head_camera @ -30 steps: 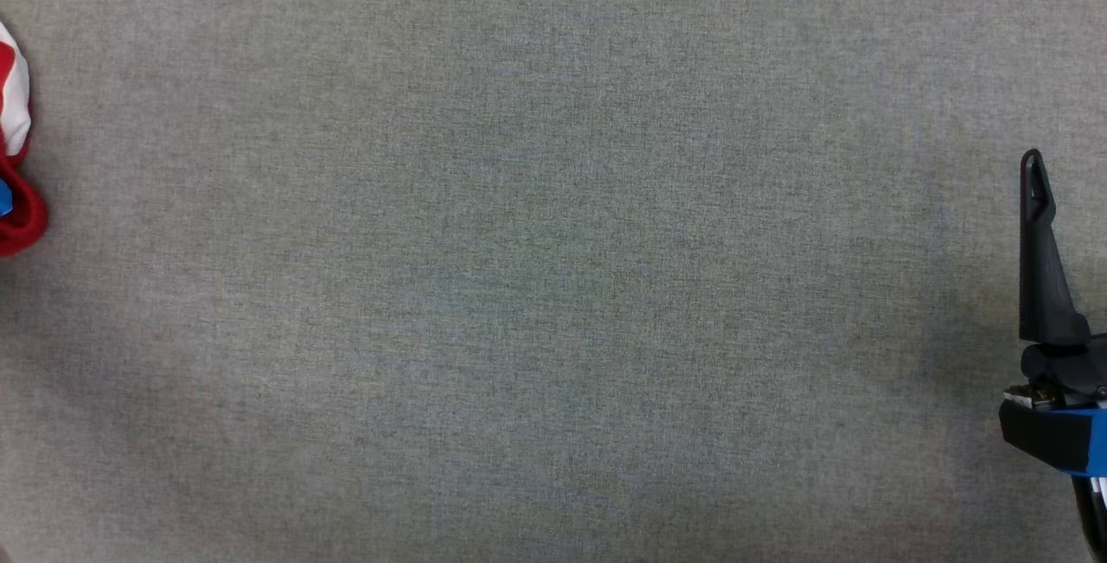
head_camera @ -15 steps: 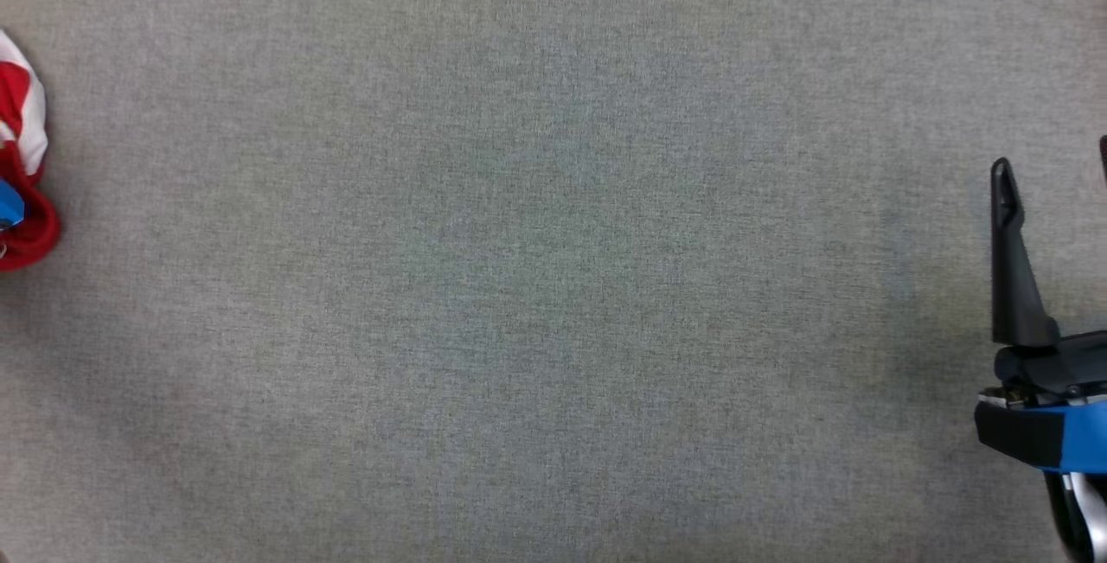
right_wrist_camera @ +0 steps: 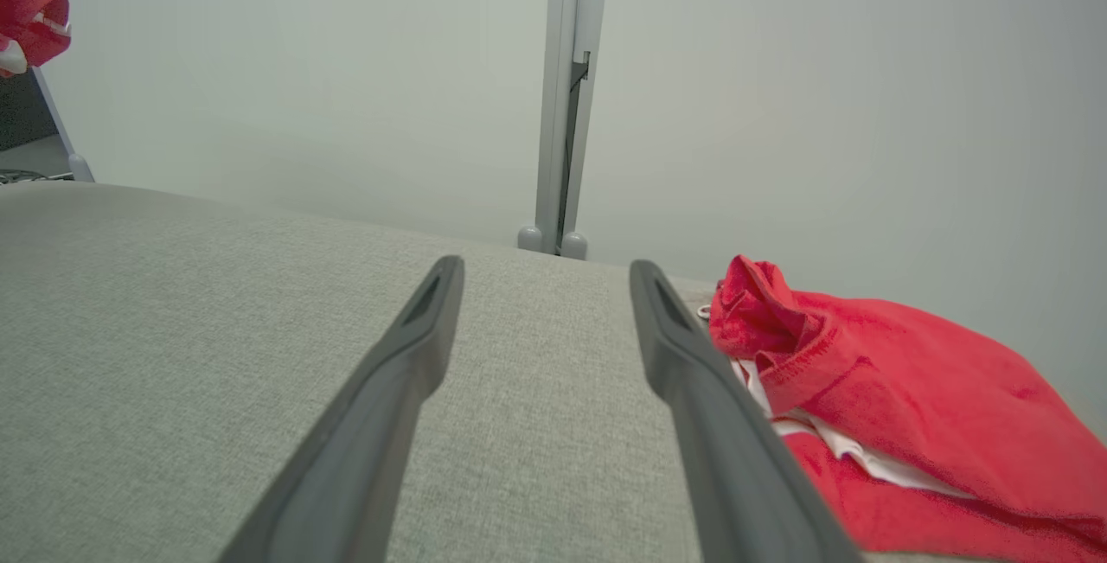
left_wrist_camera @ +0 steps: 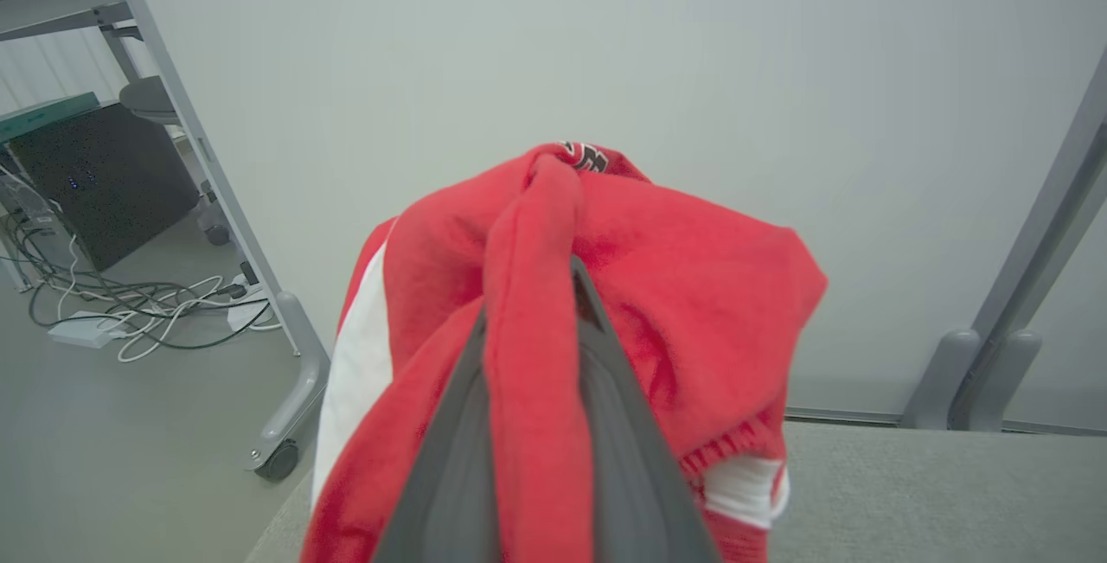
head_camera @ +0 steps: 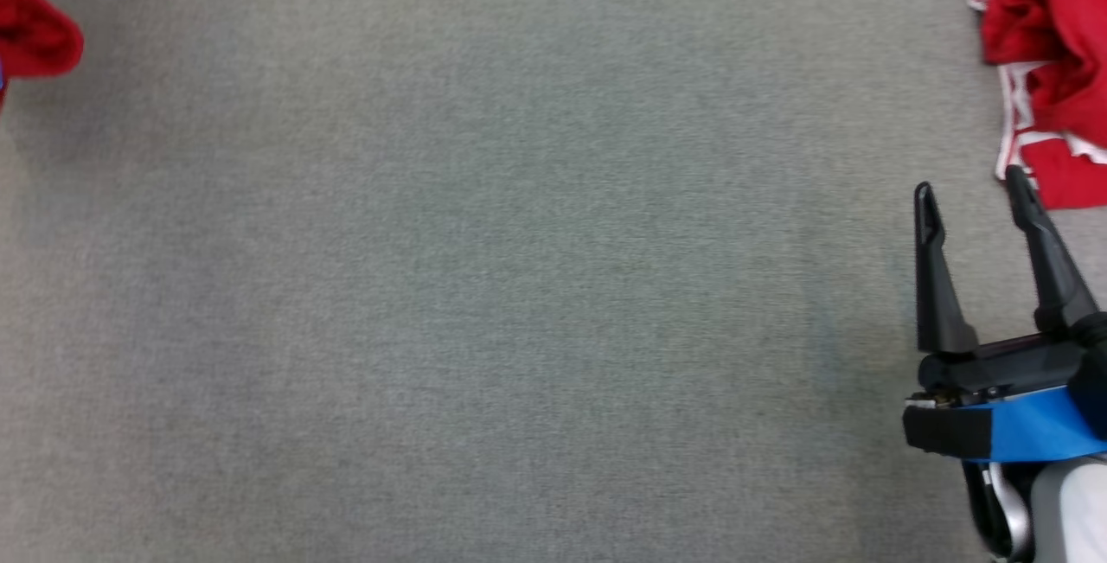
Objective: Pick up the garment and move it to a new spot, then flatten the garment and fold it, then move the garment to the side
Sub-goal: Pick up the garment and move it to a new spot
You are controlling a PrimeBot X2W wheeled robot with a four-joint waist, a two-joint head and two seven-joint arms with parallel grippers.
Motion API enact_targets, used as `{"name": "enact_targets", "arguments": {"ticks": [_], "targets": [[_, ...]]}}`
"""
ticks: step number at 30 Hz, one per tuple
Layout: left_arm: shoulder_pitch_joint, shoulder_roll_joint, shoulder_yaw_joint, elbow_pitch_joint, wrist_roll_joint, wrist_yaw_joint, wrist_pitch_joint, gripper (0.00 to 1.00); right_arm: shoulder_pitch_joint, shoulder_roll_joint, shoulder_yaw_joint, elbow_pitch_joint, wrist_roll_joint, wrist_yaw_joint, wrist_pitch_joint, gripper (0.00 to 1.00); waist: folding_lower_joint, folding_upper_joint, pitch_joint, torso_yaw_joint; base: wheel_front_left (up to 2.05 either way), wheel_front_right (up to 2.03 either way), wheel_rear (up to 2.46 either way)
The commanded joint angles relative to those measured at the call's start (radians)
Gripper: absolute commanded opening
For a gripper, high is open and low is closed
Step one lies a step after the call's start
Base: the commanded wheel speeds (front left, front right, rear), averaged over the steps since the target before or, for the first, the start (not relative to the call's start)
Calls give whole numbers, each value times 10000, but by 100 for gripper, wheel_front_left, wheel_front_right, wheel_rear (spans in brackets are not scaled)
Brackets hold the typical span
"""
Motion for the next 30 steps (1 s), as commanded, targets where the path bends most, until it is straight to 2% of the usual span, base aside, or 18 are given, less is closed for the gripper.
{"name": "enact_targets", "arguments": {"ticks": [1,8,16,22,30], "targets": [[-163,74,-250,-284,-125,-10,-143,0,-77,113,76,151,70,1,-139,100,1,1,-320,-338,0,0,0],[-575,375,-2103,-2505,-711,-10,-487,0,-161,353,416,1086,401,1,-684,100,1,1,-875,-1270,0,0,0],[-737,137,-3547,-4738,-970,-9,-334,0,-98,455,832,1974,759,1,-981,100,1,1,-1368,-2545,0,0,0],[-20,-456,-4304,-5340,-1075,5,-13,0,-126,456,1300,2309,1246,1,-1024,100,1,1,-1770,-3231,0,0,0],[1919,-1063,-4864,-5143,-1422,310,-200,0,68,459,1427,2335,1437,1,-1031,100,1,1,-2166,-3490,0,0,0]]}}
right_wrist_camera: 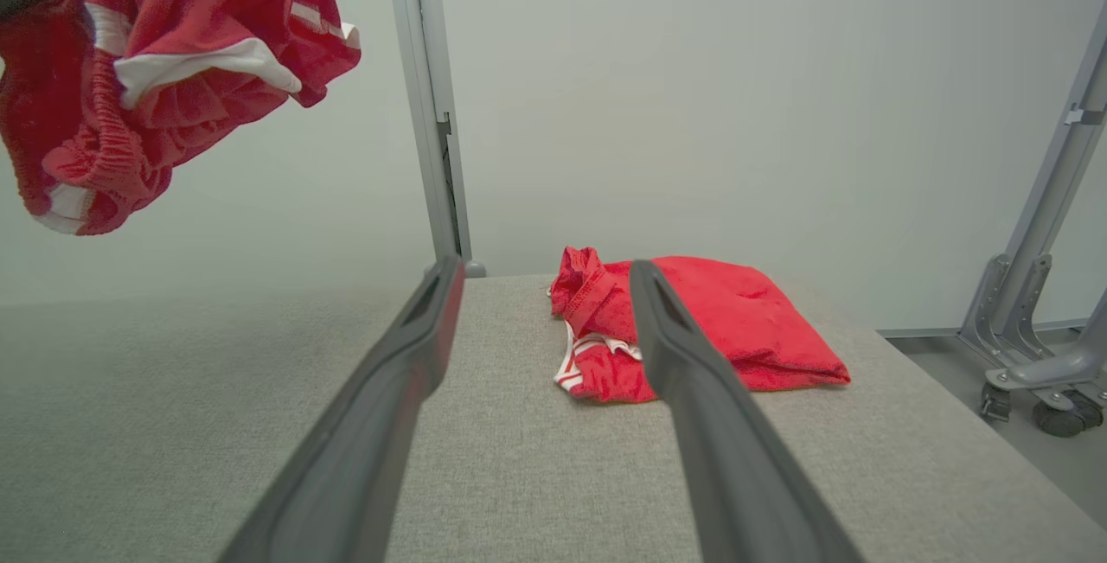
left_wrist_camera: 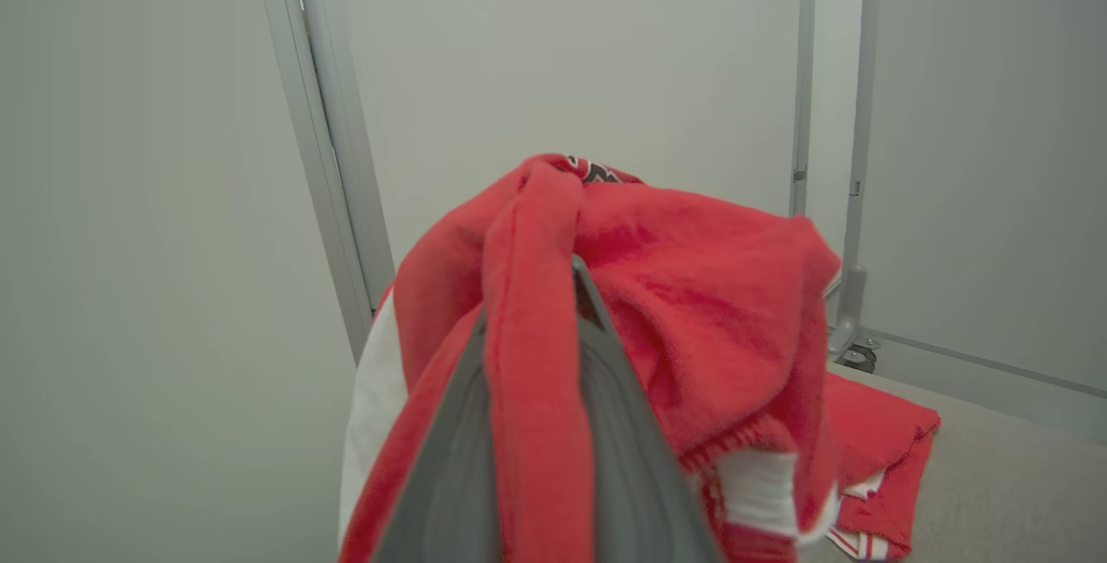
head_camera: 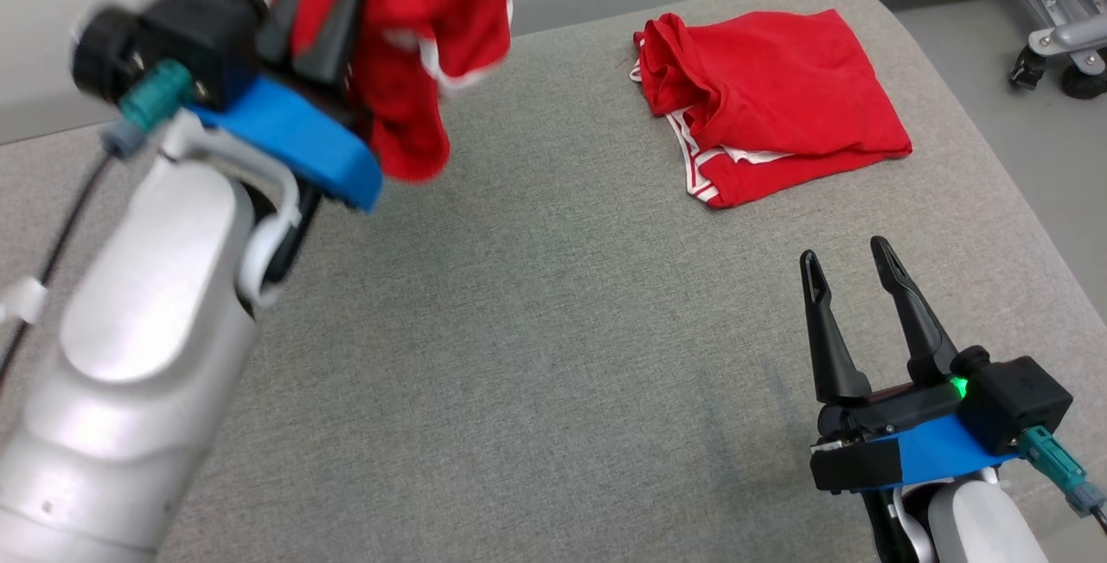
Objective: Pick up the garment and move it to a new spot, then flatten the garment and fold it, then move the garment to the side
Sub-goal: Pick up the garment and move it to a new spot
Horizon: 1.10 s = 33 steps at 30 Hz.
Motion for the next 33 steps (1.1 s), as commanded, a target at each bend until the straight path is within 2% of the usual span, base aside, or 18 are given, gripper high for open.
{"name": "enact_targets", "arguments": {"ticks": [1,7,17,18,19,20,21,26,33], "targets": [[497,-87,-72,101,-118,90,-136,0,84,9,-13,11,20,1,-46,100,1,1,-105,-21,0,0,0],[2022,-337,-393,634,-296,230,-523,0,199,10,6,96,75,1,-47,100,1,1,-221,190,0,0,0],[4052,-1001,-1182,1566,-452,23,-935,0,285,4,-92,287,-21,1,-43,100,1,1,-308,665,0,0,0],[4169,-1050,-1261,1616,-405,6,-948,11,302,4,-93,315,-24,1,-44,100,1,1,-339,709,0,0,0],[4322,-1153,-1285,1668,-468,-7,-979,41,327,4,-94,343,-25,1,-44,100,1,1,-388,756,0,0,0],[4412,-1230,-1279,1692,-478,-1,-1009,94,357,1,-100,375,-18,1,-44,100,1,1,-424,794,0,0,0],[4465,-1286,-1271,1705,-433,21,-1026,100,388,1,-95,416,-8,1,-44,100,1,1,-478,836,0,0,0],[4555,-1496,-964,1375,-294,127,-1076,100,479,3,-185,567,-8,1,-44,100,1,1,-677,1095,0,0,0],[4998,-1365,464,80,261,450,-1079,100,607,5,-241,727,-23,1,-41,100,1,1,-964,1616,0,0,0]]}}
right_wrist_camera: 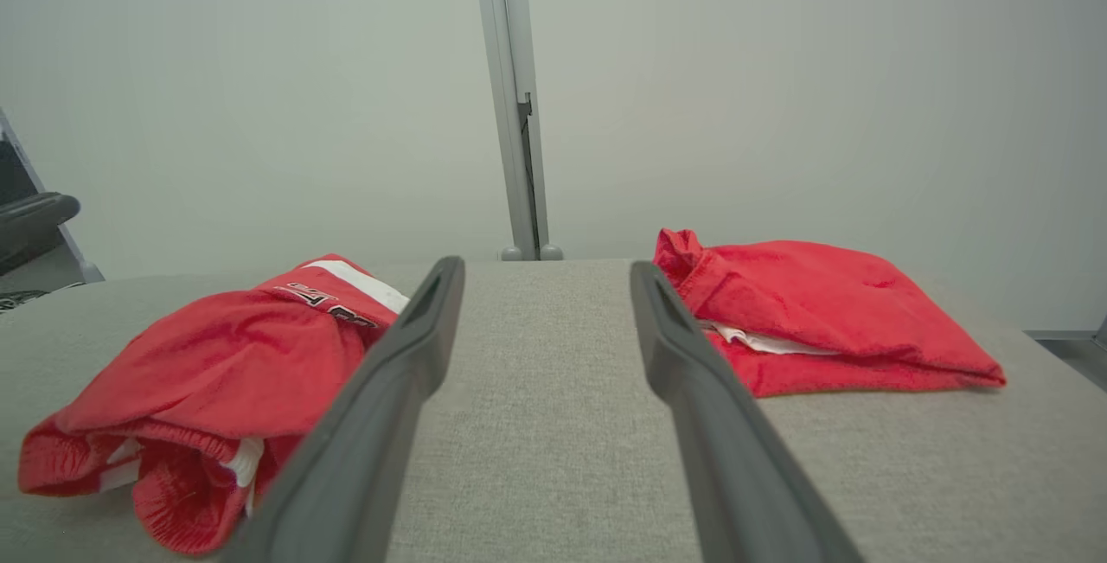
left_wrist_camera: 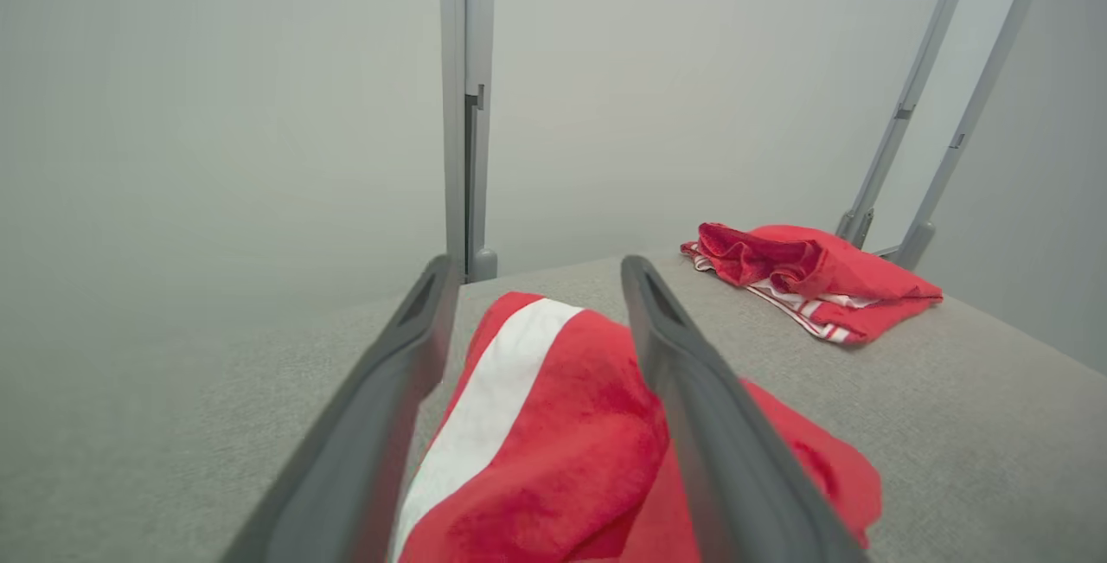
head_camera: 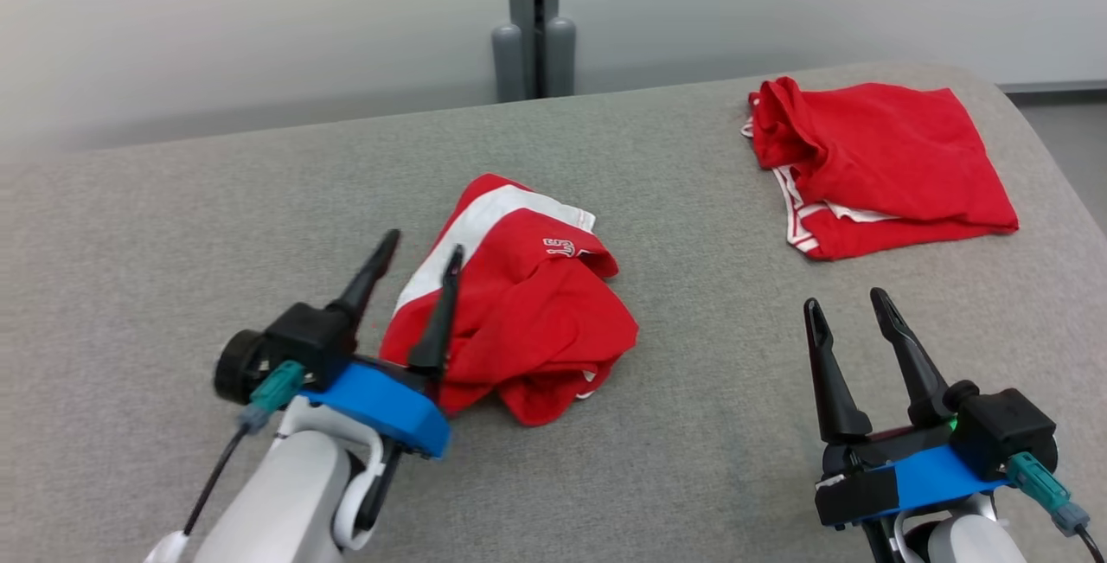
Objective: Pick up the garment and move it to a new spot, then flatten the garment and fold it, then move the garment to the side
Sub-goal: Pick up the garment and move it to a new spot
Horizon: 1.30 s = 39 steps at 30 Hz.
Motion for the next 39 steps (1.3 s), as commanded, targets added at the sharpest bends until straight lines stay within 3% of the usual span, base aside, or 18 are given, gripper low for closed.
{"name": "enact_targets", "arguments": {"ticks": [1,10,22,39], "targets": [[178,76,203,-151,128,80,-40,100,107,-11,-19,36,-38,1,-33,100,1,0,-33,72,0,0,0],[1590,42,2363,-1402,1132,410,-41,100,304,-11,-258,300,-138,1,-32,100,1,0,-407,797,0,0,0],[3516,-405,4359,-1941,2303,235,-42,100,690,-11,-564,609,-195,1,-32,100,1,0,-965,1343,0,0,0],[4210,-858,5220,-1879,3145,-340,-42,100,1168,-11,-753,978,-22,1,-32,100,1,0,-1292,1395,0,0,0]]}}
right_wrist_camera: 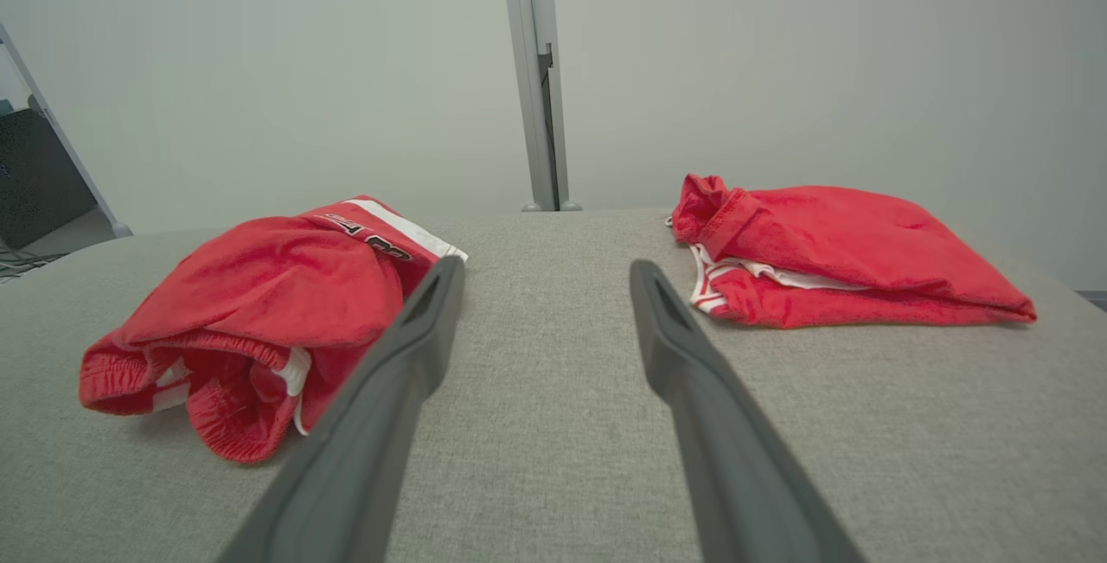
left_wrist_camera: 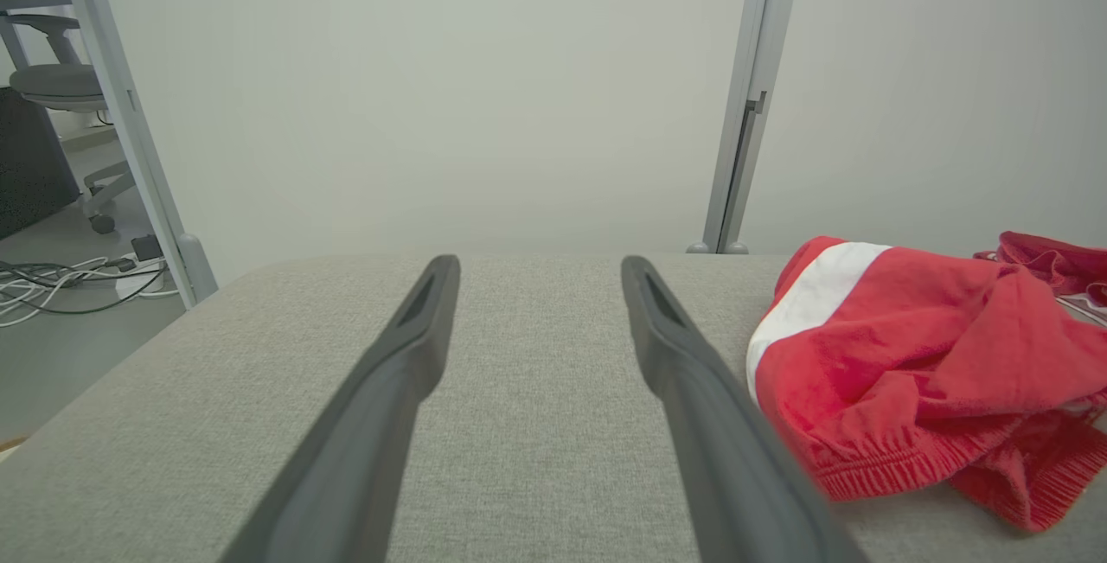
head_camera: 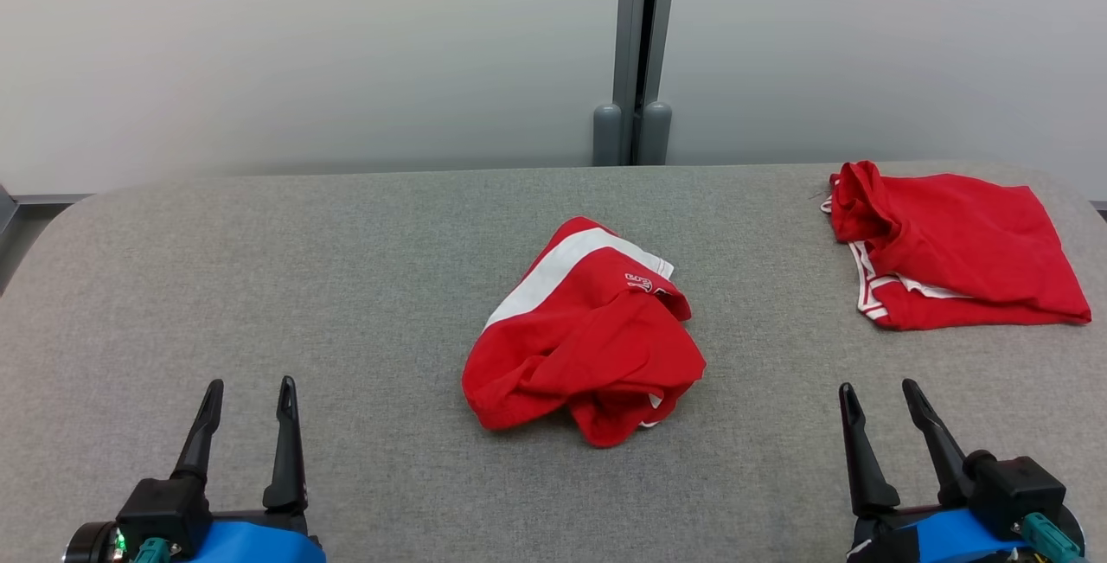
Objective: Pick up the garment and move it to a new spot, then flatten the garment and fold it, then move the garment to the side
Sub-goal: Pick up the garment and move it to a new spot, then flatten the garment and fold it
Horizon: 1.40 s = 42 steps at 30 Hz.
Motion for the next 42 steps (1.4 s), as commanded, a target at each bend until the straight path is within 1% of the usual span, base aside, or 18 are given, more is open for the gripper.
{"name": "enact_targets", "arguments": {"ticks": [1,14,34,39,42], "targets": [[-25,10,88,44,74,-69,-40,100,90,-13,-8,3,32,1,-30,100,1,-1,4,-10,0,0,0],[56,-141,359,89,450,-202,-41,100,111,-13,4,108,21,1,-30,100,1,-1,-26,-33,0,0,0],[-21,-288,500,75,668,-326,-41,100,36,-14,-63,155,2,1,-30,100,1,-1,80,14,0,0,0],[-237,-300,485,101,685,-336,-41,100,-446,-13,-86,92,-95,1,-30,100,1,-1,225,107,0,0,0],[-406,-358,378,117,711,-361,-41,100,-1212,-18,-61,163,-368,1,-30,100,1,-1,409,258,0,0,0]]}}
